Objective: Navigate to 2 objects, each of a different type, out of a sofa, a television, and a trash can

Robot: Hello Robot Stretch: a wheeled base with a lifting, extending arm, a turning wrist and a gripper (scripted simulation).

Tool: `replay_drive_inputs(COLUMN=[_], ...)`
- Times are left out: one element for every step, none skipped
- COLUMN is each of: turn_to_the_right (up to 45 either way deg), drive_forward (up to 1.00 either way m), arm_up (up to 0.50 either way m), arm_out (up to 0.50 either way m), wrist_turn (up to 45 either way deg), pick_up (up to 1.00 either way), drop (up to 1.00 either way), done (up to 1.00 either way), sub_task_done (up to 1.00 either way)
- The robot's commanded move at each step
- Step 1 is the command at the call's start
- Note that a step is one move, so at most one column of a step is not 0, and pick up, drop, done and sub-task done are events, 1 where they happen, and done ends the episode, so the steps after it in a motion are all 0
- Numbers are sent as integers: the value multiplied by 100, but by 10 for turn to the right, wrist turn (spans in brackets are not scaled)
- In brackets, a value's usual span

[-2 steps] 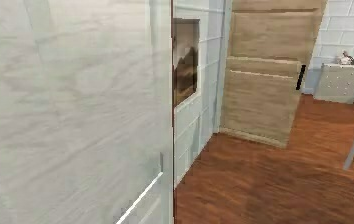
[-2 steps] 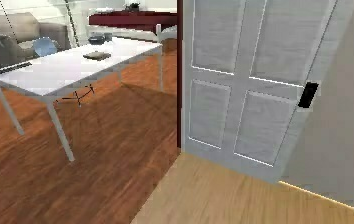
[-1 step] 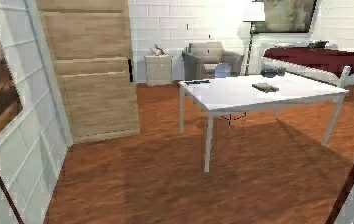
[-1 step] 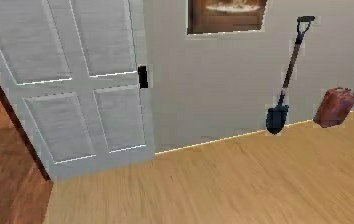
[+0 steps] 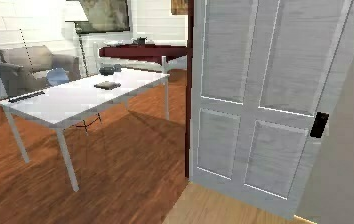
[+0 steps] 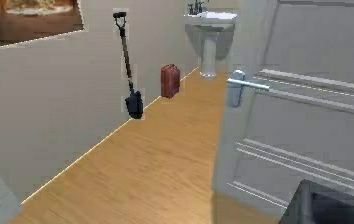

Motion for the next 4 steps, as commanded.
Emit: replay_drive_inputs(turn_to_the_right=[270, 0, -450, -240], drive_forward=[0, 10, 0, 0], arm_up=[0, 0, 0, 0], arm_out=[0, 0, 0, 0], wrist_turn=[0, 0, 0, 0], pick_up=[0, 0, 0, 0], drop=[0, 0, 0, 0], done=[0, 0, 0, 0], sub_task_done=[0, 0, 0, 0])
